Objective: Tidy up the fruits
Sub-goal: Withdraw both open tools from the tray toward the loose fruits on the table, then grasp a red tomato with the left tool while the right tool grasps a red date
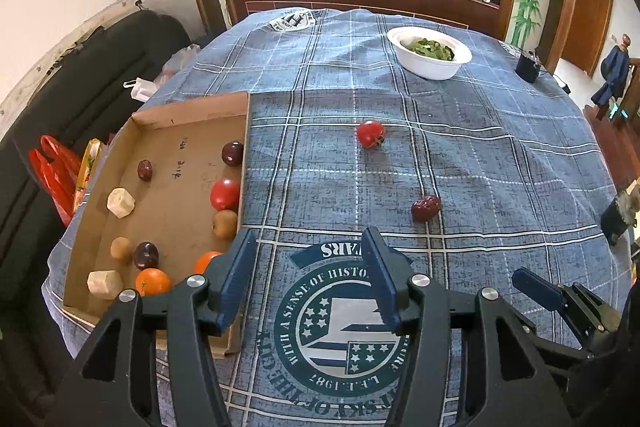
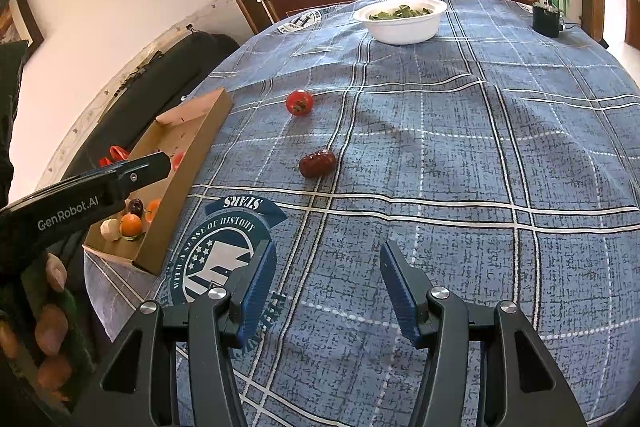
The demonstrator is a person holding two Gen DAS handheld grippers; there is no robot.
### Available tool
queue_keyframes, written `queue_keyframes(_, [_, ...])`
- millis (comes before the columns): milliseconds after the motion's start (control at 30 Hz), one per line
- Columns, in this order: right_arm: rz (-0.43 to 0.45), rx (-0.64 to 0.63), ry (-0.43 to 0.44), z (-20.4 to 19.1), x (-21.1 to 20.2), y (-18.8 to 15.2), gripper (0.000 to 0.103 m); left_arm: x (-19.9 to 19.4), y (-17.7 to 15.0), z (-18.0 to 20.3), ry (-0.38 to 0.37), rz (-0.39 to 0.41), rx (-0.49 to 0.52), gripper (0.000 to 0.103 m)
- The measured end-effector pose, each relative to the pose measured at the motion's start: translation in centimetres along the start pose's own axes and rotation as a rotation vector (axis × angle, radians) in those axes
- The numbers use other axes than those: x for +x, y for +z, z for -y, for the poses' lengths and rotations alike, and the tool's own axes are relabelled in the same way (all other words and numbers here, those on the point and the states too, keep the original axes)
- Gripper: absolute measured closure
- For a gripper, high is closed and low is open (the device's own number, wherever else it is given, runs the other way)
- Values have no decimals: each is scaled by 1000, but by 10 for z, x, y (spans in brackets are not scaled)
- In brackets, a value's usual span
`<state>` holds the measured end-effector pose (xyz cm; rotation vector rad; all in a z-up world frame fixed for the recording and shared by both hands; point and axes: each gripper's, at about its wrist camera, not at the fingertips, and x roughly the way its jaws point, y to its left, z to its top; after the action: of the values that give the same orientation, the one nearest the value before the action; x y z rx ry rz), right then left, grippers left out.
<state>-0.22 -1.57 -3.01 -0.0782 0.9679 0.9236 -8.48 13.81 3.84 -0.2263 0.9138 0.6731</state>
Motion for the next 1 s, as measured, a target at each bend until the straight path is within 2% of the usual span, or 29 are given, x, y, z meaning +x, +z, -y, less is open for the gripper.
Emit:
queue_keyframes(233, [-4, 4, -2, 1, 4, 0, 47, 8, 0, -3, 0, -18, -4, 50])
queue_keyframes(367, [-6, -5, -1, 0, 9, 4, 47, 18, 4, -7, -37, -43, -21, 50])
queue_keyframes(567, [-5, -34, 10, -7, 26, 26, 47, 40, 25, -15, -119, -81, -56, 50])
queue_keyframes(767, [-28, -70, 6, -18, 57, 54, 47, 76, 55, 0, -194, -122, -52, 50])
queue_keyframes(833, [-45, -81, 0, -20, 70, 61, 47, 89, 64, 5, -208, -134, -52, 50])
queue_keyframes(1000, [-79, -104, -29, -20, 92, 69, 47, 121, 82, 18, -180, -164, -40, 50])
